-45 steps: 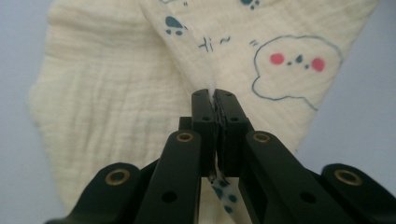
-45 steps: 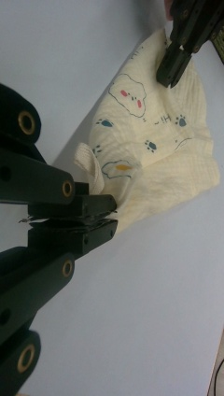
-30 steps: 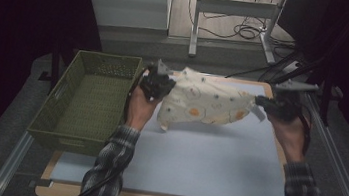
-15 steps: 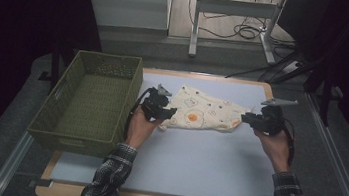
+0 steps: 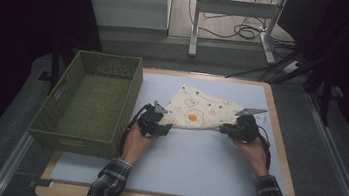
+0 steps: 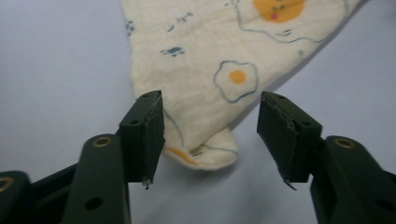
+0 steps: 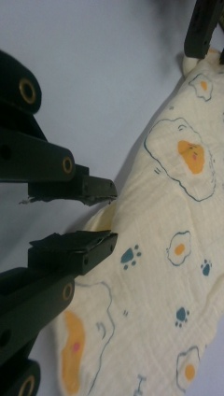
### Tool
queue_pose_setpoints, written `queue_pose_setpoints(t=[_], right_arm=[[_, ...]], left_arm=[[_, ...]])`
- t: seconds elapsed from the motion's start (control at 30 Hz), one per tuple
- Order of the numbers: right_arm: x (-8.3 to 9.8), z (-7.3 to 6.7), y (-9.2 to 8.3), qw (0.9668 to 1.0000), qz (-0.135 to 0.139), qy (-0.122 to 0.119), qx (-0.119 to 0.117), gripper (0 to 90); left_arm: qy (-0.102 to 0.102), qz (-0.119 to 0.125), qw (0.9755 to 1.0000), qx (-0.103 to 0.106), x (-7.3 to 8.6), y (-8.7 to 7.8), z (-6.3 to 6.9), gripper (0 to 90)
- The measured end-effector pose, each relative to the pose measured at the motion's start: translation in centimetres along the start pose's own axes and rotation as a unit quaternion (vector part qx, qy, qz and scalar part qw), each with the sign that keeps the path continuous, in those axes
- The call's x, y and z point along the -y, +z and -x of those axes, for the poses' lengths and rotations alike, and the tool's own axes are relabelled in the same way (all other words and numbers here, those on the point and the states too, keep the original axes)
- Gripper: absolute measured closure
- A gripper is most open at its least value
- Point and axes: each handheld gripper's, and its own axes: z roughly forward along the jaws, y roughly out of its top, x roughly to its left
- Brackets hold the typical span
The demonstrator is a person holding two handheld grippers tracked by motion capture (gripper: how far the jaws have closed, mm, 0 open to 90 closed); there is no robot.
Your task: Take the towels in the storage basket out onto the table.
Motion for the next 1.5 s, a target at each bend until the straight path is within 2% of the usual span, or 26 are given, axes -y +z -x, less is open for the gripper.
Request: queue_pose_setpoints(t=[0.07,0.17,0.23,0.3,0.33,0.37,0.43,0.5,0.57,0.63,0.67,0.7,0.8,0.83,0.87,0.9,1.0,1.03,1.1,1.13,1.27,1.3,1.33,1.37,1.43,1.5], right_arm=[[-0.2,-0.1,0.8,1.0000,-0.001,-0.008,0.005,69.2],[-0.3,0.0,1.9,0.9994,-0.015,-0.024,0.022,67.4],[-0.3,0.1,2.5,0.9989,-0.024,-0.032,0.023,66.9],[-0.2,0.0,2.6,0.9983,-0.018,-0.041,0.038,74.5],[-0.2,0.0,2.6,0.9983,-0.018,-0.041,0.038,74.5],[-0.2,-0.1,2.5,0.9976,-0.020,-0.048,0.047,77.7],[-0.1,-0.3,2.4,0.9969,-0.022,-0.051,0.056,86.3],[-0.1,-0.4,2.2,0.9965,-0.029,-0.050,0.060,87.6],[-0.2,-0.5,1.7,0.9964,-0.036,-0.052,0.057,87.7],[-0.2,-0.4,0.6,0.9983,-0.020,-0.038,0.040,87.6],[-0.4,-0.3,-1.0,0.9990,-0.008,-0.030,0.031,87.5],[-0.4,-0.3,-1.0,0.9990,-0.008,-0.030,0.031,87.5],[-0.5,-0.3,-4.1,0.9993,0.008,-0.027,0.026,87.5],[-0.5,-0.1,-5.2,0.9992,0.012,-0.026,0.028,87.5],[-0.6,0.3,-7.1,0.9988,0.015,-0.024,0.039,87.1],[-0.6,0.3,-7.1,0.9988,0.015,-0.024,0.039,87.1],[-0.2,1.4,-7.9,0.9986,0.011,-0.013,0.049,81.3],[0.1,1.7,-7.7,0.9983,0.006,-0.008,0.057,77.7],[0.8,2.3,-7.2,0.9982,-0.001,0.002,0.059,74.9],[1.2,2.3,-7.2,0.9986,0.001,0.009,0.053,74.9],[2.4,1.4,-7.8,0.9995,0.004,0.006,0.032,74.9],[2.7,1.0,-7.9,0.9997,0.003,0.004,0.026,74.9],[3.3,-0.1,-8.0,0.9999,0.001,-0.002,0.013,75.0],[3.3,-0.1,-8.0,0.9999,0.001,-0.002,0.013,75.0],[4.0,-1.6,-7.8,0.9999,-0.003,-0.013,-0.009,75.0],[4.6,-2.7,-7.5,0.9995,-0.008,-0.025,-0.019,74.9]], left_arm=[[-0.005,0.001,1.0000,0.001,0.3,0.1,-0.1,39.1],[-0.002,-0.010,0.9999,-0.007,0.7,0.7,-0.2,39.4],[0.000,-0.019,0.9998,-0.010,0.8,1.0,-0.3,40.1],[-0.008,-0.010,0.9999,0.006,0.9,1.2,-0.6,51.8],[-0.013,-0.006,0.9997,0.019,0.9,1.2,-0.7,51.8],[-0.017,-0.005,0.9994,0.031,0.9,1.3,-0.7,59.8],[-0.016,-0.004,0.9994,0.031,0.7,1.3,-0.5,75.2],[-0.015,0.010,0.9991,0.038,0.5,0.8,-0.3,80.3],[-0.021,0.030,0.9982,0.047,0.1,-0.2,-0.5,80.5],[-0.027,0.051,0.9971,0.050,-0.6,-1.5,-0.6,80.4],[-0.029,0.056,0.9967,0.051,-0.8,-2.0,-0.6,79.9],[-0.031,0.061,0.9963,0.052,-1.1,-2.6,-0.7,79.9],[-0.039,0.071,0.9954,0.052,-1.9,-4.0,-0.8,79.5],[-0.041,0.070,0.9955,0.050,-2.1,-4.3,-0.8,79.0],[-0.045,0.064,0.9956,0.052,-2.3,-4.3,-1.0,76.9],[-0.048,0.051,0.9960,0.055,-2.5,-4.1,-1.1,76.9],[-0.048,0.013,0.9979,0.041,-2.7,-2.0,-1.4,71.4],[-0.043,-0.004,0.9986,0.031,-2.6,-0.9,-1.4,66.5],[-0.033,-0.023,0.9990,0.020,-2.2,0.1,-1.5,60.9],[-0.034,-0.021,0.9989,0.022,-1.9,0.3,-1.6,58.5],[-0.045,-0.004,0.9986,0.028,-1.0,-0.6,-1.4,51.7],[-0.047,-0.001,0.9985,0.030,-0.7,-1.0,-1.2,51.7],[-0.044,0.004,0.9985,0.034,-0.1,-1.7,-0.9,53.1],[-0.044,0.004,0.9985,0.034,-0.1,-1.7,-0.9,54.6],[-0.040,0.001,0.9984,0.039,0.5,-2.0,-0.5,56.4],[-0.037,-0.002,0.9984,0.044,1.2,-2.0,-0.1,59.5]])
